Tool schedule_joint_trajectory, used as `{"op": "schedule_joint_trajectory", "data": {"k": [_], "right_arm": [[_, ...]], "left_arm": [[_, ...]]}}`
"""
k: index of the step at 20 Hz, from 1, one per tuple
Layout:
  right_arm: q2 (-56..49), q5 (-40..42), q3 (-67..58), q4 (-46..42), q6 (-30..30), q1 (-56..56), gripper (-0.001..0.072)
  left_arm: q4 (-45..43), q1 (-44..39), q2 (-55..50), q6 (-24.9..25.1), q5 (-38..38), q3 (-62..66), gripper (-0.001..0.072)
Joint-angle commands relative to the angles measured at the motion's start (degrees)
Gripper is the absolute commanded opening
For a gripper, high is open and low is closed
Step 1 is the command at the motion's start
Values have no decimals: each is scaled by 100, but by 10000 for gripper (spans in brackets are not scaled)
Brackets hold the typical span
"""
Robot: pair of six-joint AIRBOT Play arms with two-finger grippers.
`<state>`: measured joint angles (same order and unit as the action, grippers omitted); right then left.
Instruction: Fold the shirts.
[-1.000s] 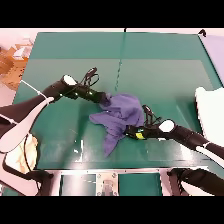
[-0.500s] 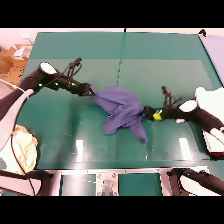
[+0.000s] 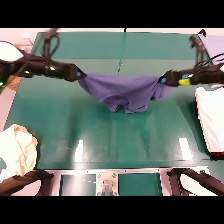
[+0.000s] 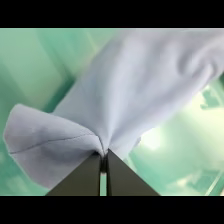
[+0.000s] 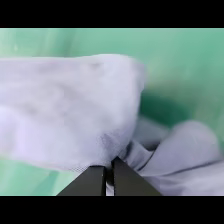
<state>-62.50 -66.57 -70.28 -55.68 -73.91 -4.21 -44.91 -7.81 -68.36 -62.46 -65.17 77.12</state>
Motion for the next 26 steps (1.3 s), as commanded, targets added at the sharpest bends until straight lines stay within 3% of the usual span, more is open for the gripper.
{"op": "schedule_joint_trajectory", "data": {"k": [1, 4, 9, 12, 16, 17, 19, 20, 21, 22, 24, 26], "right_arm": [[706, -278, -553, -645, -87, -37, 17], [1294, -291, -531, -933, -120, -33, 18], [1397, -275, 367, -776, -127, 396, 18], [1294, 669, 1982, -667, -129, 1075, 19], [533, 2553, 3554, 46, -131, 1515, 19], [275, 2691, 3550, 243, -129, 1469, 37], [31, 2527, 3311, 280, -129, 1298, 312], [35, 2243, 3126, 186, -129, 1106, 336], [55, 1814, 2868, 94, -127, 785, 336], [83, 1397, 2647, 59, -127, 411, 338], [155, 688, 2352, 59, -125, -474, 457], [151, 503, 2382, 61, -125, -1233, 456]], "left_arm": [[-748, 7, 800, -175, -52, 400, 24], [-1569, 7, 887, -608, -227, 807, 24], [-1563, 7, 450, -675, -448, 444, 25], [-1528, 4, -199, -431, -431, -46, 25], [-1272, 4, -1423, -192, -245, -323, 25], [-1261, 7, -1687, -199, -48, -317, 25], [-1257, 7, -1971, -221, 184, -271, 27], [-1351, 7, -1982, -315, 179, -216, 121], [-1521, 7, -1978, -485, 44, -63, 476], [-1840, 7, -1971, -748, -203, 179, 609], [-2579, 7, -1945, -1032, -922, 728, 611], [-2835, 7, -1871, -1351, -1515, 1113, 611]]}}
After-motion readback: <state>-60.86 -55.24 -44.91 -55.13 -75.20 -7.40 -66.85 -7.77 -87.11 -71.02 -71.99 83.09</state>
